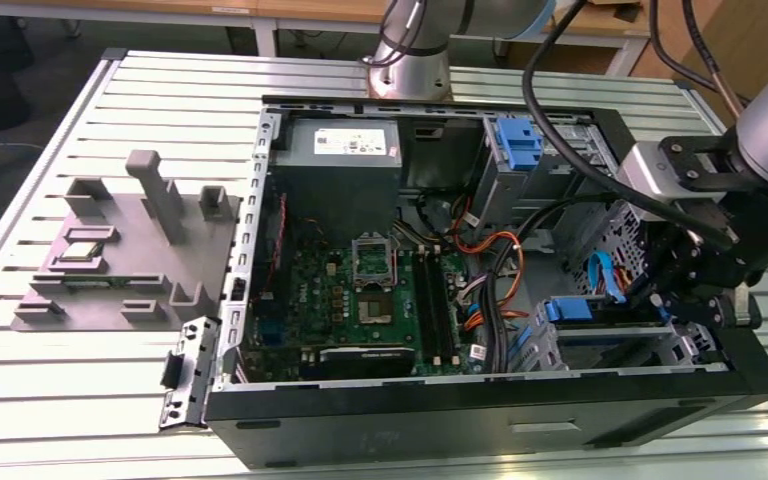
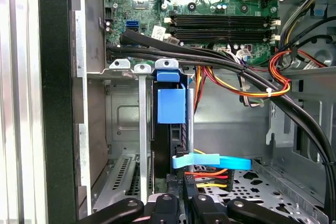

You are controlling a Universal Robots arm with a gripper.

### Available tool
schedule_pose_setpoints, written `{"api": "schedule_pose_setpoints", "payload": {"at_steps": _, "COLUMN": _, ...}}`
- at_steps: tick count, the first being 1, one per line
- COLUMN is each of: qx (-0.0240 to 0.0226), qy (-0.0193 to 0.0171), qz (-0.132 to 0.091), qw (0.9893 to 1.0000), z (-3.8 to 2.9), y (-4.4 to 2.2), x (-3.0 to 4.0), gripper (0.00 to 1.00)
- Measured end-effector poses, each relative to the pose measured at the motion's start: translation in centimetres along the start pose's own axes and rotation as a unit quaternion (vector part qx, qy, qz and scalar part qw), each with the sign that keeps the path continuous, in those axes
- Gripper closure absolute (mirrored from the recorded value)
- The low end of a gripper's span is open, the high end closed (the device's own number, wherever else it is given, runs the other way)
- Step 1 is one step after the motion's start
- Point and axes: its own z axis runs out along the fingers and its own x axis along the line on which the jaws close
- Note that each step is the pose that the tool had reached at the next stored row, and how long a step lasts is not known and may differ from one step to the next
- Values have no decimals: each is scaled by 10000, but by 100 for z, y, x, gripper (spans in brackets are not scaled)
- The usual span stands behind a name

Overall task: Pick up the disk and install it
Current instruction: 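Insert the second disk wire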

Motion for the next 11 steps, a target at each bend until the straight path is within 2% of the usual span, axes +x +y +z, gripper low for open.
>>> {"api": "schedule_pose_setpoints", "payload": {"at_steps": 4, "qx": 0, "qy": 5, "qz": 0, "qw": 10000, "z": 17, "y": 1, "x": 1, "gripper": 84}}
{"api": "schedule_pose_setpoints", "payload": {"at_steps": 9, "qx": -1, "qy": -8, "qz": 1, "qw": 10000, "z": 28, "y": 2, "x": 1, "gripper": 84}}
{"api": "schedule_pose_setpoints", "payload": {"at_steps": 10, "qx": -1, "qy": -13, "qz": 1, "qw": 10000, "z": 35, "y": 3, "x": 1, "gripper": 83}}
{"api": "schedule_pose_setpoints", "payload": {"at_steps": 11, "qx": 0, "qy": -10, "qz": 1, "qw": 10000, "z": 34, "y": 2, "x": 2, "gripper": 77}}
